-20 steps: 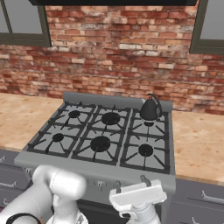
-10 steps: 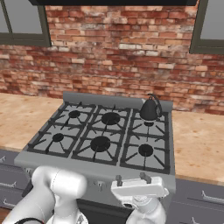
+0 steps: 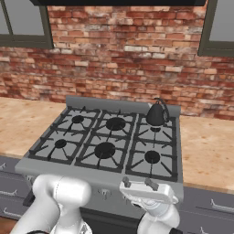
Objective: The kettle is done boiling. Turn off the stove, then wait for 300 timesteps before moving the kettle to the dining table.
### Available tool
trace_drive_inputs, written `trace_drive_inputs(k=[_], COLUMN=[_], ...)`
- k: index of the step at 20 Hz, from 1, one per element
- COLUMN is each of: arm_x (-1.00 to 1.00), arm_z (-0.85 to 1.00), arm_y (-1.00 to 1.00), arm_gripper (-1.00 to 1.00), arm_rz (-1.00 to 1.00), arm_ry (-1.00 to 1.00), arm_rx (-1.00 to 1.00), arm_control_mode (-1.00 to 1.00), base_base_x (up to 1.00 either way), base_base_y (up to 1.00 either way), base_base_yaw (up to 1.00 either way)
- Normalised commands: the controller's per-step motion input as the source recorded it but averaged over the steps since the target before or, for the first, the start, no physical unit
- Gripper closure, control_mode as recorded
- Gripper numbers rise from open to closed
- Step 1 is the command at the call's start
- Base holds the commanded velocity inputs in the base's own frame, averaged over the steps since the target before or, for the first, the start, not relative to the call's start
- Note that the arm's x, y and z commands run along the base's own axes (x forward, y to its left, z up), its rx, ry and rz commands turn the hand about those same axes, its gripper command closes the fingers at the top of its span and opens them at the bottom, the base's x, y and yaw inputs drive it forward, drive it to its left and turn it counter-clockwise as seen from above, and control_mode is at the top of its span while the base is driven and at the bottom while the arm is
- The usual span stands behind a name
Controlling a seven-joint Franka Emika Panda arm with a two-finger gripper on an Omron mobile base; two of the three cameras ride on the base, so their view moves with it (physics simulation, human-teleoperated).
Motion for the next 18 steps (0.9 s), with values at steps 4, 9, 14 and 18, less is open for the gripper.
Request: trace_drive_inputs(k=[4,9,14,18], arm_x=[0.00,0.00,0.01,0.14], arm_z=[0.08,0.02,0.03,0.03], arm_y=[0.00,0.00,0.00,0.01], arm_gripper=[-1.00,-1.00,-1.00,-1.00], arm_rz=[-0.22,-0.26,-0.28,-0.28], arm_ry=[-0.12,-0.06,0.00,0.00], arm_rx=[-0.05,-0.07,-0.09,-0.10], arm_control_mode=[-1.00,-1.00,-1.00,-1.00], base_base_x=[0.00,0.00,0.00,0.00], base_base_y=[0.00,0.00,0.00,0.00], base_base_yaw=[0.00,0.00,0.00,0.00])
